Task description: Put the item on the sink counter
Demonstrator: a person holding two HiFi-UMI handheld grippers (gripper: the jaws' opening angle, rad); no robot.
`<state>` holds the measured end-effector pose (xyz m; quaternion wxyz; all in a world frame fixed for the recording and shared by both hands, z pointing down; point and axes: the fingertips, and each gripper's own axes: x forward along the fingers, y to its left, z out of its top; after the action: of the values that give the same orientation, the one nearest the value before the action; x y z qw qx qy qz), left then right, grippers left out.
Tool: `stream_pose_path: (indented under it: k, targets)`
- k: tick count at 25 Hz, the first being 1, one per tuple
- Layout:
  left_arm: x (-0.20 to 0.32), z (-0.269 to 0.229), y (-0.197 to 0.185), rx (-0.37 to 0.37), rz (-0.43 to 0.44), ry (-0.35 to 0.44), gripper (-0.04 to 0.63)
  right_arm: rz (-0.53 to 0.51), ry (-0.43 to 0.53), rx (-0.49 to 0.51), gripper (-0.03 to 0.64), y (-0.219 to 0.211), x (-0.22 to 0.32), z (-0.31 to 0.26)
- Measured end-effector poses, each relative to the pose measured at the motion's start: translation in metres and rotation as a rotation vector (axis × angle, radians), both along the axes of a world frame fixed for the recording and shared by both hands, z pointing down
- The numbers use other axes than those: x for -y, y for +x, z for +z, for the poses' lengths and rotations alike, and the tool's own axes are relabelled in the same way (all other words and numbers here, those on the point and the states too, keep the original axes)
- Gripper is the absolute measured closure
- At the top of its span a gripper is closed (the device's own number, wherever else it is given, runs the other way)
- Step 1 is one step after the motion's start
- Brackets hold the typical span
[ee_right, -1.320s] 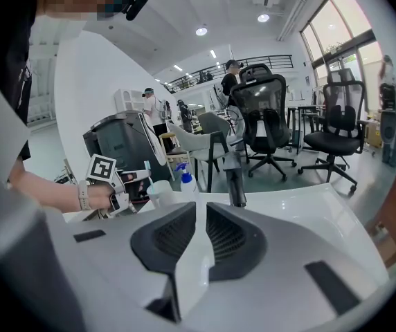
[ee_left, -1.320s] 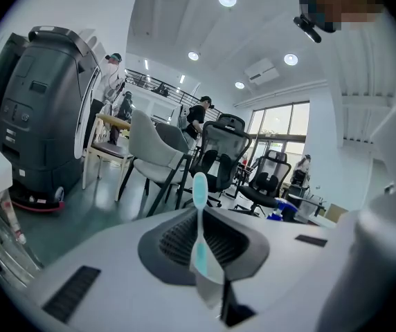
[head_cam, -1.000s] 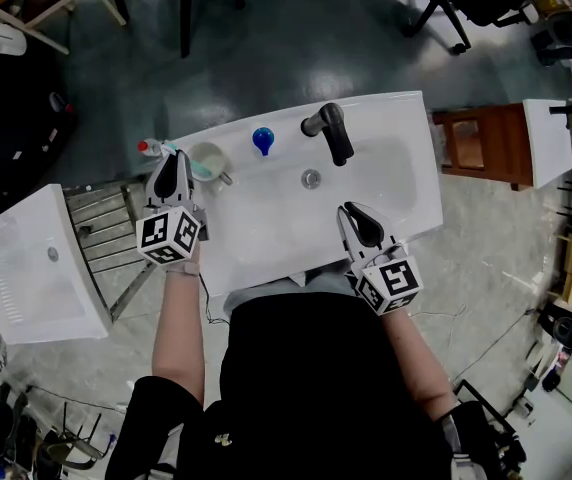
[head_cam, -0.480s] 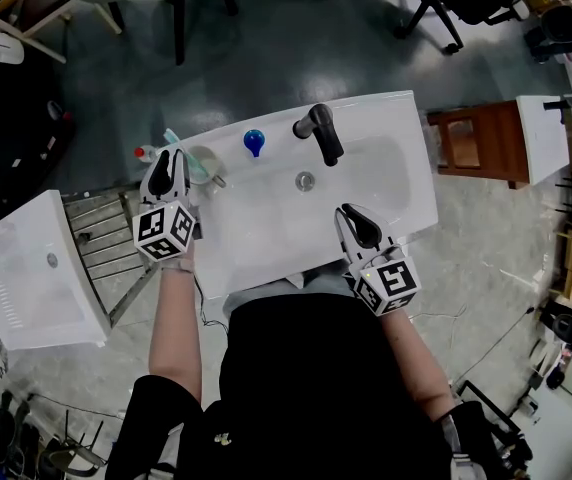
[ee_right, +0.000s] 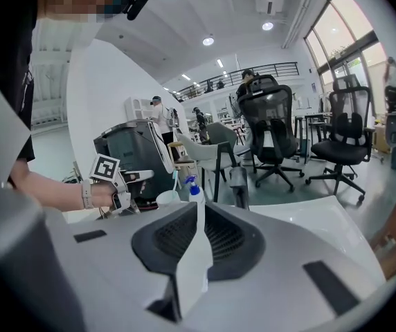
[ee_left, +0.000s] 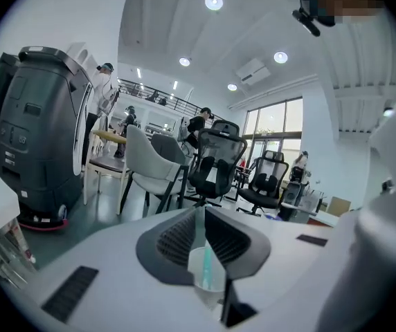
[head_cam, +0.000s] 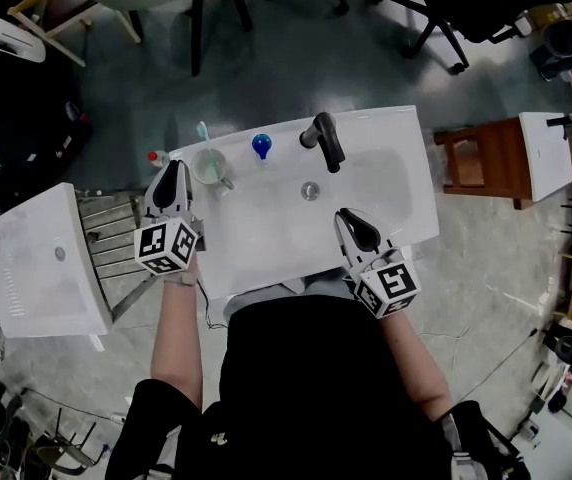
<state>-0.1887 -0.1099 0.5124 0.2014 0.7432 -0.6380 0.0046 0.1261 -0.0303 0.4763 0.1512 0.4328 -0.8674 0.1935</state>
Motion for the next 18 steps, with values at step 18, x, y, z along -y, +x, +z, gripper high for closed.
stream_pose_path:
  k: [18]
  targets:
    - [-0.1, -0.13, 0.058, 0.012, 0.164, 0.138, 0.574, -0.272, 0.141, 0.136, 0.574, -0.077, 0.004, -0.069]
